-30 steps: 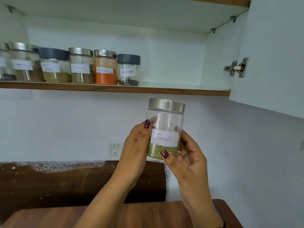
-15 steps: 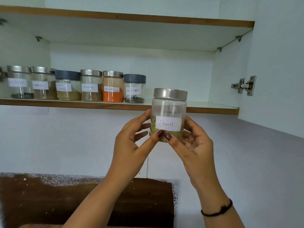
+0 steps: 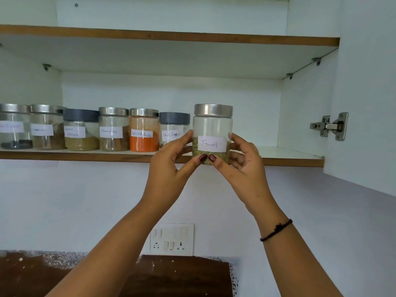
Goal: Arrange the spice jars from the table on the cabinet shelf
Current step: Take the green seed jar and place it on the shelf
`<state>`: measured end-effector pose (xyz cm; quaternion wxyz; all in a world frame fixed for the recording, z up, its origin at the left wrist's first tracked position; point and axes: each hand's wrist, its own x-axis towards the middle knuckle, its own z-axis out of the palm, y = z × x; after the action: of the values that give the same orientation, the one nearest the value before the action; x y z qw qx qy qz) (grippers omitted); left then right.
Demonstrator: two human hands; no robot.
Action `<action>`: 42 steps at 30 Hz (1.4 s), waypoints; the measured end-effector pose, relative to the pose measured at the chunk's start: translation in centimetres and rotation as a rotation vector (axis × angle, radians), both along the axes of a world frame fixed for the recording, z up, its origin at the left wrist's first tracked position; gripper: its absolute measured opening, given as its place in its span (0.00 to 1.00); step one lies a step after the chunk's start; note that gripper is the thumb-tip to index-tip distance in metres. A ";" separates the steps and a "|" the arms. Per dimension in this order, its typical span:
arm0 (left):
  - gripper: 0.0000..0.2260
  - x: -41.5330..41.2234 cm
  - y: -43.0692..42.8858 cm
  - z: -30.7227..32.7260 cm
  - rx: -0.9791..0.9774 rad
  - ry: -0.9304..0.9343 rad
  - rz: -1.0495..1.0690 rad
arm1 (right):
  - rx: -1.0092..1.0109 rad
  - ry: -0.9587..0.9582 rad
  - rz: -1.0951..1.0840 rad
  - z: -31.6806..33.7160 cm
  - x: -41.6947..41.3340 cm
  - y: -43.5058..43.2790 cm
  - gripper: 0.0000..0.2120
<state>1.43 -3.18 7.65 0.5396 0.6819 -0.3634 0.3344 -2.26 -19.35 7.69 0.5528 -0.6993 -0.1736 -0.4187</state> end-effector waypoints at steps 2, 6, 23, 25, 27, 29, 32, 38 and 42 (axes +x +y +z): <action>0.27 1.3 -0.3 0.4 0.011 0.006 0.008 | -0.046 0.018 -0.058 0.5 1.3 -0.2 0.30; 0.30 3.0 -1.1 0.8 0.018 0.021 0.036 | -0.146 0.057 -0.196 1.3 3.4 -0.8 0.33; 0.26 6.1 -2.1 0.6 0.154 0.012 0.350 | -0.386 0.097 -0.474 1.2 6.4 -1.2 0.35; 0.25 6.3 -2.1 0.8 0.161 0.005 0.364 | -0.414 0.086 -0.495 1.3 6.5 -1.1 0.34; 0.24 6.5 -2.1 0.9 0.169 0.002 0.378 | -0.441 0.089 -0.534 1.5 6.5 -1.1 0.34; 0.24 6.6 -2.2 1.0 0.175 -0.001 0.395 | -0.464 0.103 -0.577 1.7 6.6 -1.1 0.34; 0.23 6.6 -2.3 1.1 0.169 -0.042 0.407 | -0.468 0.121 -0.601 2.0 6.7 -0.9 0.34; 0.20 6.8 -2.5 1.3 0.171 -0.028 0.478 | -0.426 0.122 -0.652 2.3 7.0 -0.8 0.29; 0.19 7.0 -2.6 1.9 0.188 -0.009 0.529 | -0.407 0.143 -0.688 2.5 7.4 -0.7 0.26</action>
<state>8.46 -5.78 9.59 0.3662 0.7986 -0.2049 0.4315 5.18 -20.02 10.22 0.2412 -0.8391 0.0299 -0.4866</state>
